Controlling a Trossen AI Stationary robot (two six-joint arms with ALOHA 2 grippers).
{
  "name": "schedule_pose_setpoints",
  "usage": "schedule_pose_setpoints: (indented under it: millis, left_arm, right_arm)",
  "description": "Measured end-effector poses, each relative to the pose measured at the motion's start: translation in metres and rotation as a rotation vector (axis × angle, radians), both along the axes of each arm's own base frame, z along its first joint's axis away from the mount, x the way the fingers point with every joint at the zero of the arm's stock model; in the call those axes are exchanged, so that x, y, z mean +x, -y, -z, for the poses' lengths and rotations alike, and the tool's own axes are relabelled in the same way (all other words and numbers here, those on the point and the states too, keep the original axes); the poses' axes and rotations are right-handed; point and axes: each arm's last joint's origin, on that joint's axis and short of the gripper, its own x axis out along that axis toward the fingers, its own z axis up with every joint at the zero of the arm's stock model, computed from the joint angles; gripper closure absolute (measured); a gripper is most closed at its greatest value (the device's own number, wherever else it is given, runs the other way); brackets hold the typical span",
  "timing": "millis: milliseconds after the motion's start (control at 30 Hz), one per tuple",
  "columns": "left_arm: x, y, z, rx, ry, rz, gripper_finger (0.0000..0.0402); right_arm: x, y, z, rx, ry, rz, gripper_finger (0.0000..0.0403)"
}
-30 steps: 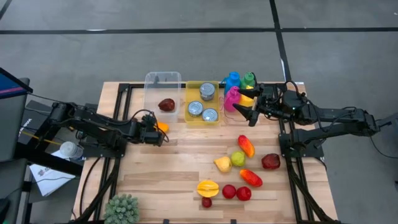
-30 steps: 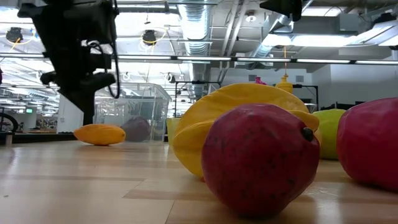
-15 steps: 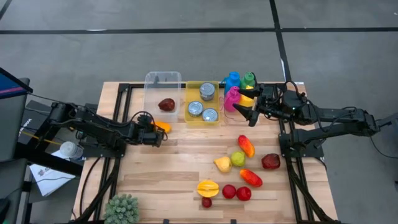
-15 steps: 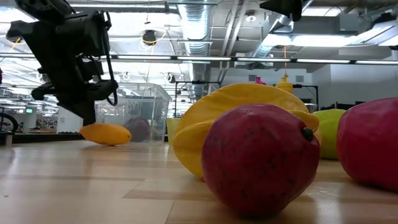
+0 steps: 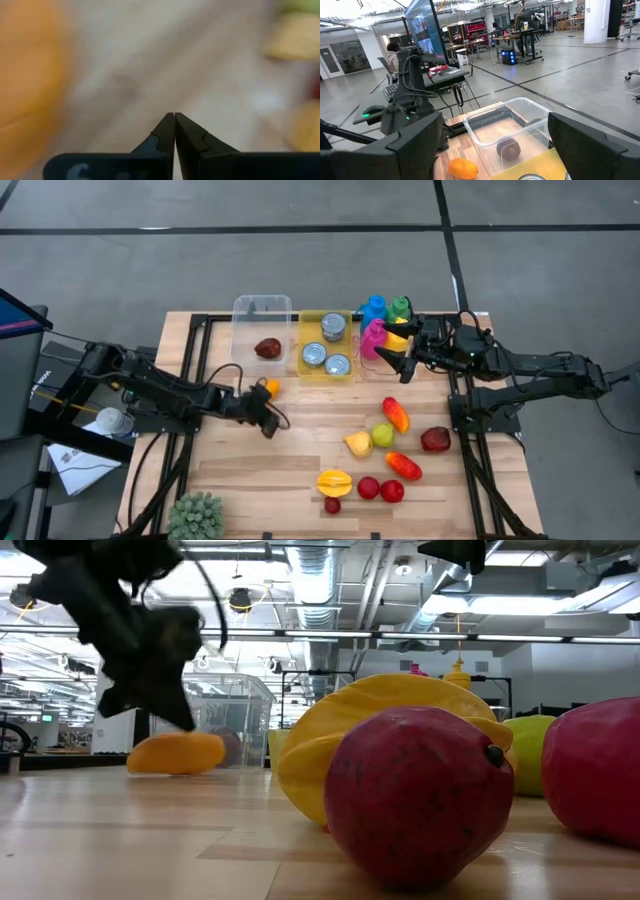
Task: Pick & Place Food Item
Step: Put the yellow mango into the transparent container
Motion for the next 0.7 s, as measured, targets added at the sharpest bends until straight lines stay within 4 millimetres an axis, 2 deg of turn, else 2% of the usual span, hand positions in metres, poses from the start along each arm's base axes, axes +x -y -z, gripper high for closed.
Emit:
schedule_pose_setpoints:
  millis: [67, 133, 300, 367, 467, 600, 700]
  left_arm:
    - [0.004, 0.008, -0.005, -0.023, 0.064, 0.063, 0.0401]
    - [0.004, 0.010, -0.007, 0.008, 0.086, 0.051, 0.0401]
    - [-0.013, -0.001, -0.004, 0.119, 0.007, -0.218, 0.0401]
    - [-0.018, -0.003, -0.005, 0.150, -0.007, -0.265, 0.0401]
    - [-0.021, -0.003, -0.013, 0.181, 0.030, -0.266, 0.0401]
    - [-0.021, -0.003, -0.033, 0.210, 0.099, -0.238, 0.0401]
    - [-0.027, -0.006, -0.032, 0.209, 0.050, -0.266, 0.0401]
  right_arm:
    - [0.000, 0.000, 0.000, 0.000, 0.000, 0.000, 0.0049]
    - [0.000, 0.000, 0.000, 0.000, 0.000, 0.000, 0.0049]
    - [0.000, 0.000, 0.000, 0.000, -0.001, 0.000, 0.0049]
    - [0.000, 0.000, 0.000, 0.000, -0.003, 0.000, 0.0049]
    - [0.000, 0.000, 0.000, 0.013, 0.000, -0.002, 0.0049]
    - [0.000, 0.000, 0.002, 0.043, -0.010, -0.002, 0.0049]
    - [0.000, 0.000, 0.004, 0.050, -0.028, -0.001, 0.0049]
